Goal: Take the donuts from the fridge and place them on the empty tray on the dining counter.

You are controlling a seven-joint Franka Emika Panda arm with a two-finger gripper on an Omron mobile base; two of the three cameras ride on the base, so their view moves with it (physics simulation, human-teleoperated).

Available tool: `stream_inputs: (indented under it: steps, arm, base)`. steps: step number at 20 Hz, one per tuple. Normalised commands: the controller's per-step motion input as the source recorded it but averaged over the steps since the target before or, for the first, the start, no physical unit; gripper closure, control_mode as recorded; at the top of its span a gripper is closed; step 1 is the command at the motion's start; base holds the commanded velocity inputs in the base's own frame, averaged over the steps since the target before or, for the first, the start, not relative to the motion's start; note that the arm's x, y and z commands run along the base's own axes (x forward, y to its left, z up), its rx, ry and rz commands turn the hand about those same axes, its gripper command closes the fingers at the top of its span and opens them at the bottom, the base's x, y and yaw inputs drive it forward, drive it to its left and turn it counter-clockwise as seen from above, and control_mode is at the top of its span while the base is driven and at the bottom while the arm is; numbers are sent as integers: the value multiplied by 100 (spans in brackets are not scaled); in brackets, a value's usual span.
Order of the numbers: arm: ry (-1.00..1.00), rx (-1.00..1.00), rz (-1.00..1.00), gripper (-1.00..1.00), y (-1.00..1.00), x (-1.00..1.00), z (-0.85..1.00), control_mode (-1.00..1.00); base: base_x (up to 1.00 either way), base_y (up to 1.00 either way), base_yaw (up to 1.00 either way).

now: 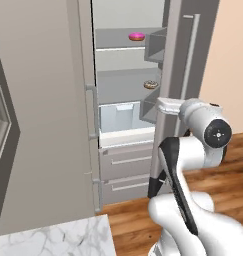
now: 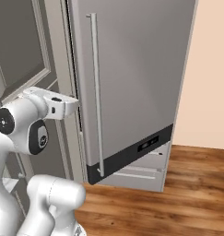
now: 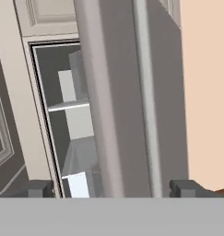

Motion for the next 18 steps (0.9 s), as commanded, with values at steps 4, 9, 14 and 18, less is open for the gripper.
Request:
stream_inputs:
  steps: [4, 9, 14, 18]
  arm:
    - [0, -1, 0, -100, 0, 52, -17, -100]
    - [-5, -5, -3, -100, 0, 45, -13, -100]
    - [-7, -7, -16, -100, 0, 35, -10, -100]
    - [-3, -3, -20, -100, 0, 36, -5, -100]
  base:
    - [0, 0, 0]
    - [0, 0, 0]
    - [0, 0, 0]
    - [0, 0, 0]
